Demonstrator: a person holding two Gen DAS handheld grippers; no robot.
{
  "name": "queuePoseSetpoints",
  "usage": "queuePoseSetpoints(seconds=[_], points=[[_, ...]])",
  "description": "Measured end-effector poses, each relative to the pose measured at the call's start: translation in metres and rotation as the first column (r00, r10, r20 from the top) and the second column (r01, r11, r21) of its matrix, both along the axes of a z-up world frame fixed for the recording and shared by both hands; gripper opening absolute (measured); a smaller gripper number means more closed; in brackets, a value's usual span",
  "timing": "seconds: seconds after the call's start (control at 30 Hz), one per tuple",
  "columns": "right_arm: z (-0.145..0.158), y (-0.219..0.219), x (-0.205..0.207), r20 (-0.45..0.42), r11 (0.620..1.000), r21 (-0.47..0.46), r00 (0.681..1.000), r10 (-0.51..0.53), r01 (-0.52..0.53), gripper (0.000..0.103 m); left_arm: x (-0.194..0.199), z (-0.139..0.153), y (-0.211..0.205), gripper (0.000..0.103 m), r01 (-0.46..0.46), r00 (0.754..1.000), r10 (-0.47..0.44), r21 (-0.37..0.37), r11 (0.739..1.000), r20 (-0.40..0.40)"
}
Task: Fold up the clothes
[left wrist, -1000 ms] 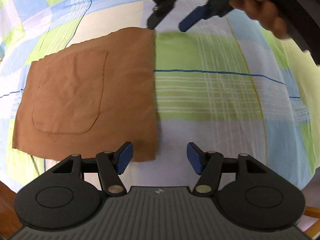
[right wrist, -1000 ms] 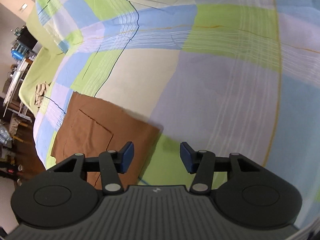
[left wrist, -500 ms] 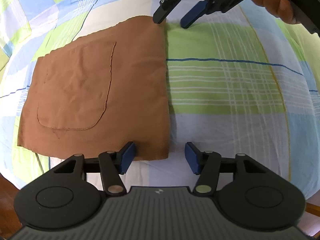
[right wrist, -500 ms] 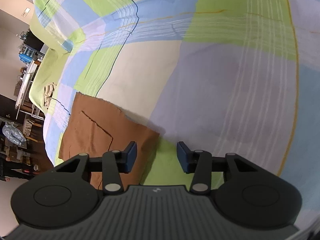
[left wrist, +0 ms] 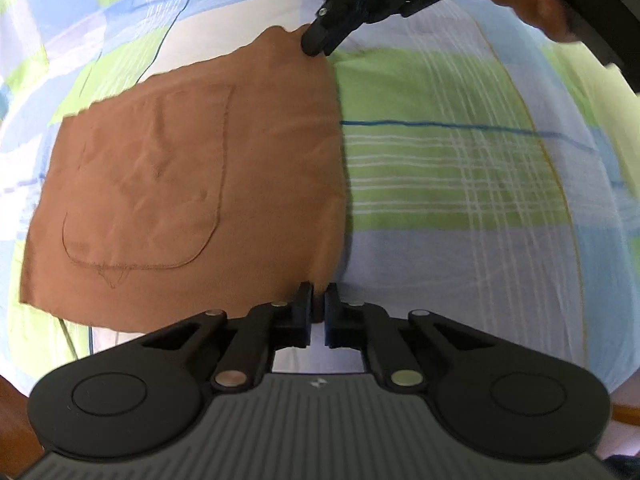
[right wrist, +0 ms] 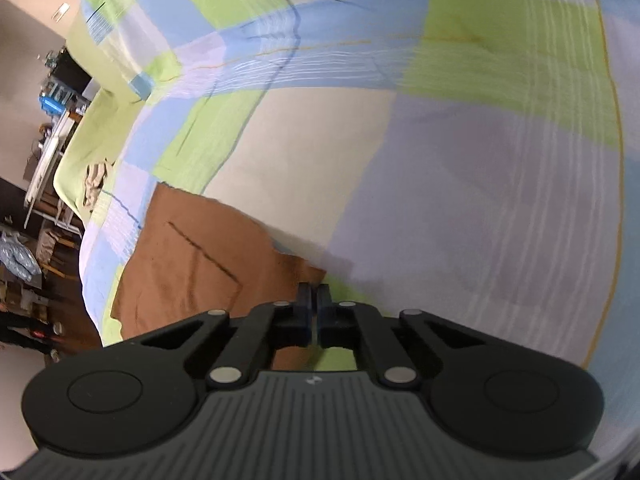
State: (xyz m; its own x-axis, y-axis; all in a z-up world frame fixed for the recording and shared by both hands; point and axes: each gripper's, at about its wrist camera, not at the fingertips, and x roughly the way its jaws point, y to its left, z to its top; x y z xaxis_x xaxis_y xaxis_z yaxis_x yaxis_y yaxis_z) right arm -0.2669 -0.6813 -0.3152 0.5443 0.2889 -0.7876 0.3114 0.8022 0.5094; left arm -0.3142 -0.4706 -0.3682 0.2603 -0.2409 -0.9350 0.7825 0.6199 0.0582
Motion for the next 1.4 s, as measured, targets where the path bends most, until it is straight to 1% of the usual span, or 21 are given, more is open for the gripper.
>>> queuePoseSetpoints(seconds=[0.13,0.23,0.37,0.4,0.57,0.63,0.67,0.7,0.73,0.77,0.83,0.9,0.97,1.0,1.03,1.1,1.13,1.17,1.2,1.23,1.4], points=[[0.023,0.014,0.015,-0.006,0.999,-0.039,0.999,0.035,-0.035,0.001,0.016,0.02,0.025,0.002,-0.048,0.999,0.047,-0.065,0.997,-0.024],[0.047,0.033,0.038,0.008,0.996,-0.057,0.997,0.074,-0.073,0.001,0.038,0.038,0.056,0.002,-0.137,0.989,0.131,-0.119,0.983,-0.064],[0.066,0.061,0.076,0.036,0.99,-0.066,0.991,0.127,-0.124,0.001,0.082,0.056,0.108,0.002,-0.279,0.959,0.265,-0.173,0.945,-0.097],[0.068,0.07,0.088,0.044,0.988,-0.069,0.989,0.142,-0.139,0.001,0.099,0.057,0.122,0.002,-0.316,0.948,0.302,-0.182,0.931,-0.101],[0.055,0.116,0.152,0.039,0.973,-0.089,0.976,0.216,-0.212,0.001,0.149,0.036,0.154,0.004,-0.383,0.922,0.369,-0.152,0.911,-0.115],[0.039,0.131,0.174,0.012,0.965,-0.081,0.968,0.25,-0.249,0.004,0.166,0.018,0.161,0.013,-0.408,0.908,0.388,-0.123,0.905,-0.162],[0.032,0.134,0.181,-0.005,0.963,-0.076,0.966,0.259,-0.259,0.006,0.173,0.01,0.164,0.033,-0.42,0.899,0.397,-0.109,0.901,-0.183],[0.022,0.139,0.19,-0.035,0.959,-0.075,0.961,0.273,-0.275,0.011,0.178,0.004,0.167,0.042,-0.431,0.891,0.406,-0.098,0.897,-0.201],[0.016,0.142,0.198,-0.062,0.949,-0.082,0.952,0.299,-0.303,0.022,0.182,0.0,0.169,0.043,-0.439,0.885,0.412,-0.091,0.894,-0.216],[0.017,0.142,0.2,-0.071,0.941,-0.095,0.946,0.318,-0.323,0.027,0.184,0.001,0.173,0.045,-0.442,0.883,0.414,-0.096,0.892,-0.223],[0.031,0.136,0.205,-0.041,0.915,-0.156,0.928,0.371,-0.372,0.033,0.184,0.007,0.18,0.047,-0.459,0.876,0.428,-0.109,0.882,-0.225],[0.046,0.127,0.206,-0.006,0.879,-0.204,0.899,0.438,-0.43,0.033,0.18,0.015,0.185,0.047,-0.464,0.872,0.427,-0.127,0.877,-0.239],[0.061,0.122,0.209,0.015,0.787,-0.283,0.818,0.575,-0.548,0.033,0.179,0.02,0.184,0.047,-0.45,0.879,0.412,-0.133,0.883,-0.239],[0.067,0.123,0.211,0.007,0.689,-0.337,0.729,0.684,-0.642,0.033,0.178,0.021,0.183,0.047,-0.442,0.883,0.405,-0.135,0.887,-0.236],[0.072,0.127,0.212,-0.015,0.569,-0.377,0.618,0.786,-0.731,0.033,0.178,0.021,0.181,0.047,-0.439,0.885,0.402,-0.137,0.888,-0.233],[0.079,0.138,0.214,-0.037,0.363,-0.405,0.412,0.911,-0.839,0.033,0.18,0.018,0.175,0.047,-0.441,0.885,0.405,-0.132,0.888,-0.23],[0.08,0.142,0.215,-0.042,0.297,-0.413,0.344,0.938,-0.861,0.033,0.181,0.017,0.174,0.047,-0.443,0.884,0.408,-0.127,0.888,-0.231],[0.08,0.146,0.217,-0.051,0.259,-0.42,0.308,0.95,-0.87,0.033,0.183,0.014,0.172,0.047,-0.446,0.881,0.411,-0.123,0.887,-0.234],[0.079,0.155,0.22,-0.082,0.147,-0.437,0.203,0.976,-0.887,0.033,0.185,0.012,0.172,0.047,-0.449,0.879,0.414,-0.12,0.885,-0.236],[0.076,0.162,0.222,-0.113,0.061,-0.45,0.124,0.986,-0.891,0.033,0.186,0.012,0.174,0.047,-0.454,0.876,0.419,-0.119,0.883,-0.238],[0.059,0.18,0.23,-0.217,-0.232,-0.478,-0.142,0.966,-0.847,0.033,0.188,0.006,0.171,0.047,-0.471,0.869,0.439,-0.109,0.876,-0.229]])
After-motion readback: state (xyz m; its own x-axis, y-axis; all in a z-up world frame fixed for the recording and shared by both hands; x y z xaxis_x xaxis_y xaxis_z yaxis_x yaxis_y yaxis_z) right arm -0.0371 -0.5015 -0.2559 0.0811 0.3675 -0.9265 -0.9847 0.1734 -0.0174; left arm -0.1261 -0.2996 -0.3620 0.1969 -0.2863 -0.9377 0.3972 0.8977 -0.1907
